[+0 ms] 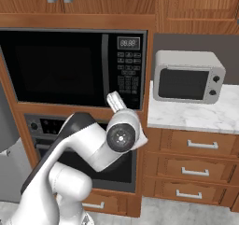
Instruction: Place the tupperware containing the shrimp and carrot meal in the microwave. Close the microwave door and press the start button to reheat the meal.
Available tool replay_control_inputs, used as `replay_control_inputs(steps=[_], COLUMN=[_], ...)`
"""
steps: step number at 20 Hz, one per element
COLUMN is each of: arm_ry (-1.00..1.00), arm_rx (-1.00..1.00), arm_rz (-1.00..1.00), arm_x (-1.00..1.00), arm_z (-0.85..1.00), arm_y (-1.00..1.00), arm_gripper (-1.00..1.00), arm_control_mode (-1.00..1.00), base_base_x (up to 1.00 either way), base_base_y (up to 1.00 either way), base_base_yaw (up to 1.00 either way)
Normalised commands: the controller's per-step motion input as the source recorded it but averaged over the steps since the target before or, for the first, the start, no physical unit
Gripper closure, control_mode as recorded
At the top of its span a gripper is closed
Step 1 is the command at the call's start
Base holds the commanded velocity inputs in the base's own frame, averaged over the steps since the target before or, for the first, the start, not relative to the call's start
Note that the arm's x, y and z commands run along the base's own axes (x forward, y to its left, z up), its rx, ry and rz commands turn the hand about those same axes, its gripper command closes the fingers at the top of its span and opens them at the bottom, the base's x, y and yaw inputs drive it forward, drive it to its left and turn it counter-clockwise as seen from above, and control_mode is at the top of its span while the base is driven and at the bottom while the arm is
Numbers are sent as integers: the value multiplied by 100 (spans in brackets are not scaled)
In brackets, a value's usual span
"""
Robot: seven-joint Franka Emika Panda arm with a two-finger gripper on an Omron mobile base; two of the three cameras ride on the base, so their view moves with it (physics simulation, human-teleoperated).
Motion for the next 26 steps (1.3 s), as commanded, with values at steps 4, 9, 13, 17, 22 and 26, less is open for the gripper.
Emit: replay_control_inputs(steps=[4, 9, 13, 17, 22, 26], arm_ry=[0, 0, 0, -1, -3, -4], arm_rx=[63, 65, 63, 41, 4, 0], arm_rz=[-24, -16, -1, -1, -1, 0], arm_x=[0, 1, 21, 62, 69, 59], arm_z=[-3, 0, -3, -21, -22, -35], arm_y=[0, 0, 0, 0, 0, 0], arm_gripper=[100, 100, 100, 100, 100, 100], arm_control_mode=[-100, -100, -100, -100, -100, -100], base_base_x=[0, 0, 0, 0, 0, 0], base_base_y=[0, 0, 0, 0, 0, 0], base_base_yaw=[0, 0, 0, 0, 0, 0])
